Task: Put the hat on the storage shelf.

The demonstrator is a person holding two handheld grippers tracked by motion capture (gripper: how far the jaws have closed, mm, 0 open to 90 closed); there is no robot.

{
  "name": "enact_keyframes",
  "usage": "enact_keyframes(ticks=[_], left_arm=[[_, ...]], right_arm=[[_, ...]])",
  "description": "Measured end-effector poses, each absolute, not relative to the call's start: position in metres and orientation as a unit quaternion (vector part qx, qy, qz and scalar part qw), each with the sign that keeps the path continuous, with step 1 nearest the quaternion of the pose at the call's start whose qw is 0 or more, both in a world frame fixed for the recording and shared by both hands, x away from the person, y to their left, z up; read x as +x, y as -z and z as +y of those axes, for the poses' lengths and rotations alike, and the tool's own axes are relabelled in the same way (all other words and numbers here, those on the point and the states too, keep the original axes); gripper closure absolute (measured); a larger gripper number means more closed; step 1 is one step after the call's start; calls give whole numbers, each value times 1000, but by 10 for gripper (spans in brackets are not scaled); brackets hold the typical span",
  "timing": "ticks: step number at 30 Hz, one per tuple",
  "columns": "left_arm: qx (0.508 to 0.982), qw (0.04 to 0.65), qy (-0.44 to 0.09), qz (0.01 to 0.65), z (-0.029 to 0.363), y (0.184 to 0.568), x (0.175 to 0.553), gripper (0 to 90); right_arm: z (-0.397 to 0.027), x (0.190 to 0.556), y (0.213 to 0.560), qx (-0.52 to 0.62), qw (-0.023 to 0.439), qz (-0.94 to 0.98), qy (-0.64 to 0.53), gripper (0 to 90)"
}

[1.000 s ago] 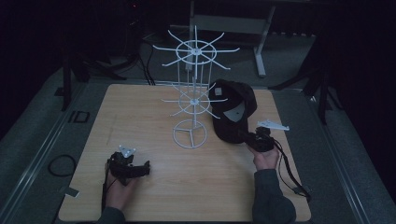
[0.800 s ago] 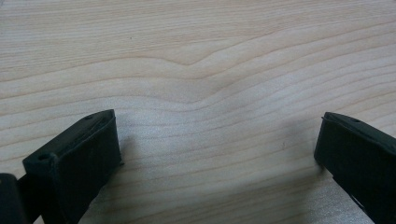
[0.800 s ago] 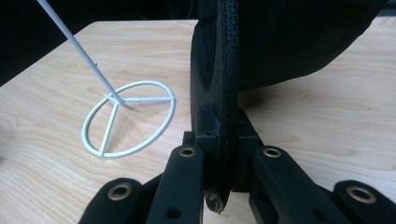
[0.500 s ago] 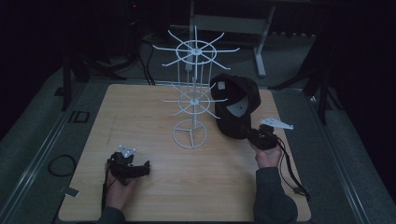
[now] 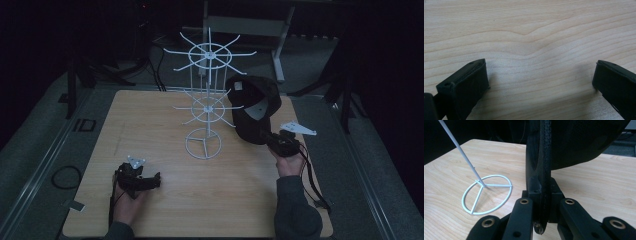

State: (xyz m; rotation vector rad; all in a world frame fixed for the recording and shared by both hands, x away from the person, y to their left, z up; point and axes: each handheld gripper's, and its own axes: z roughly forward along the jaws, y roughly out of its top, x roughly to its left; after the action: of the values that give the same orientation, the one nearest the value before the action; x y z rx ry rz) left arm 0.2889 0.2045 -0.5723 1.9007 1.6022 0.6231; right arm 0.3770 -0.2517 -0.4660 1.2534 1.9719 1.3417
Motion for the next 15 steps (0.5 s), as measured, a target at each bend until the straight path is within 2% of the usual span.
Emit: enact_keyframes(ticks=[15], left_arm=[[711, 285, -233, 599, 204, 572, 289, 2]], right_arm=[[-250, 379, 453, 431, 240, 727, -478, 855]])
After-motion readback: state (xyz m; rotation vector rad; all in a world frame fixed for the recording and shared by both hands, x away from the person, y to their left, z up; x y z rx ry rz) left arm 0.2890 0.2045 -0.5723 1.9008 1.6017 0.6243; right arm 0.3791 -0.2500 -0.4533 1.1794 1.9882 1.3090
